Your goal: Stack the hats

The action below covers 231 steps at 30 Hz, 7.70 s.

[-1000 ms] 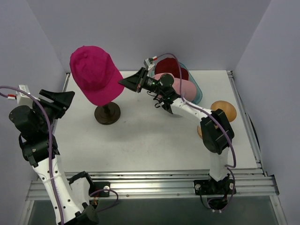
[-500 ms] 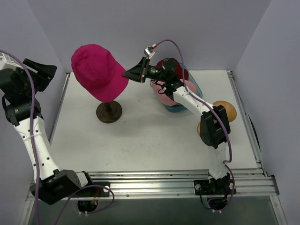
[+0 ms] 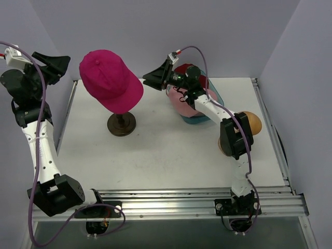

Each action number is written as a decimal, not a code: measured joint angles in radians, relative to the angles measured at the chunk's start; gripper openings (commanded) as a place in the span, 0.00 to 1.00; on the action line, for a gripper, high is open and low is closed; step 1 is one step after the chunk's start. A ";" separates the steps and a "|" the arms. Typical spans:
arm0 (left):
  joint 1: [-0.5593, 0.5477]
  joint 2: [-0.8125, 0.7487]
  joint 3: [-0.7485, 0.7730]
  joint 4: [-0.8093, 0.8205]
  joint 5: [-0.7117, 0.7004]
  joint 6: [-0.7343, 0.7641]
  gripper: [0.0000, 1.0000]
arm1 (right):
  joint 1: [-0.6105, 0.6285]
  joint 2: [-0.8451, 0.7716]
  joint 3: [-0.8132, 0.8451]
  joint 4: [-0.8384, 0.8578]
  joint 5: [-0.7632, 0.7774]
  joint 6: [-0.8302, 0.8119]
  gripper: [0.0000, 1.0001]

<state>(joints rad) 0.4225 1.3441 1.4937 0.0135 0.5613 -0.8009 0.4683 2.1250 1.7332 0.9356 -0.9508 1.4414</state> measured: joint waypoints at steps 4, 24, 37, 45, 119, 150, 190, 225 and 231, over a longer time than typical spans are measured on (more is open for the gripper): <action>-0.034 0.002 -0.037 0.037 0.001 -0.001 0.73 | -0.008 -0.023 -0.046 0.032 0.014 -0.014 0.63; -0.072 0.108 -0.083 0.152 -0.004 -0.010 0.73 | 0.232 -0.344 -0.436 -0.061 0.507 -0.385 0.73; -0.101 0.126 -0.113 0.231 -0.011 -0.026 0.69 | 0.252 -0.343 -0.497 0.105 0.595 -0.342 0.29; -0.101 0.127 -0.113 0.257 0.007 -0.071 0.46 | 0.255 -0.318 -0.444 0.154 0.567 -0.269 0.00; -0.123 0.381 0.029 0.173 0.102 -0.139 0.42 | 0.119 -0.193 -0.409 0.290 0.508 0.215 0.00; -0.037 0.229 0.010 -0.174 -0.211 -0.047 0.80 | 0.031 -0.295 -0.581 0.184 0.523 0.095 0.63; -0.548 -0.604 -0.384 -0.510 -0.295 0.327 0.94 | 0.161 -0.499 -0.412 -0.984 1.384 -1.008 0.56; -0.548 -0.680 -0.427 -0.473 -0.283 0.299 0.94 | 0.171 -0.463 -0.368 -0.946 1.627 -1.121 0.00; -0.548 -0.681 -0.427 -0.473 -0.273 0.290 0.94 | 0.126 -0.520 -0.368 -0.947 1.611 -1.146 0.00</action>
<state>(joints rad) -0.1257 0.6632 1.0664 -0.4591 0.2882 -0.5110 0.5938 1.6054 1.3655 -0.0113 0.6598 0.2951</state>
